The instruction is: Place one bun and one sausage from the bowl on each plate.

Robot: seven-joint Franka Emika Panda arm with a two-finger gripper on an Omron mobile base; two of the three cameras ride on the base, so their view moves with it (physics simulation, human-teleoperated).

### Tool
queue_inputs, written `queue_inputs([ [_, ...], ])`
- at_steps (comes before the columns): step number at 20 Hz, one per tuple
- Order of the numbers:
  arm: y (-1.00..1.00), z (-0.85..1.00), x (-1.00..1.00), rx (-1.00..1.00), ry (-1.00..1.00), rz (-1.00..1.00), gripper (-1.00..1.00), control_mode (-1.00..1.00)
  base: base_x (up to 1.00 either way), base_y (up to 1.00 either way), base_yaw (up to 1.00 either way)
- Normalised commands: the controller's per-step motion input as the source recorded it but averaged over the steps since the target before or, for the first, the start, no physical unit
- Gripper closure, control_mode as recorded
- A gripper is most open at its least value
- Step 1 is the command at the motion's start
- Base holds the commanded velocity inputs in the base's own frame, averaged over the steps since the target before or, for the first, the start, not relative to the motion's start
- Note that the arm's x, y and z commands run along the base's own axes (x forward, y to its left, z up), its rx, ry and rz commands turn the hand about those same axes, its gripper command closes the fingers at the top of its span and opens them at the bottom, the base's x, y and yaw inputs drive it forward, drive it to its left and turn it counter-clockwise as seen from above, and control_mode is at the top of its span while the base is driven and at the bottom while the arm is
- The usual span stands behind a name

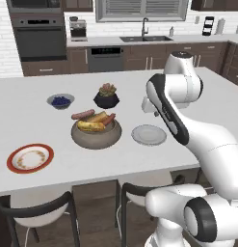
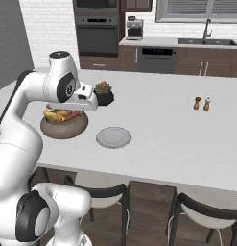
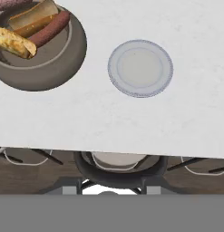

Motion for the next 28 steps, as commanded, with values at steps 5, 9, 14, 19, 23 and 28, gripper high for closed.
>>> queue_inputs([
  [5, 0.0, 0.0, 0.0, 0.0, 0.0, 0.0, -1.0, 1.0, -0.06, 0.32, 0.0],
  [9, 0.0, 0.0, 0.0, 0.0, 0.0, 0.0, -1.0, 1.0, 0.01, 0.89, 0.0],
  [14, 0.0, 0.0, 0.0, 0.0, 0.0, 0.0, -1.0, 1.0, 0.13, 0.59, 0.0],
  [19, 0.0, 0.0, 0.0, 0.0, 0.0, 0.0, -1.0, 1.0, 0.7, 0.19, 0.0],
  [23, 0.0, 0.0, 0.0, 0.0, 0.0, 0.0, -1.0, 1.0, 0.91, 0.09, 0.0],
  [28, 0.0, 0.0, 0.0, 0.0, 0.0, 0.0, -1.0, -1.0, 0.52, 0.07, 0.0],
])
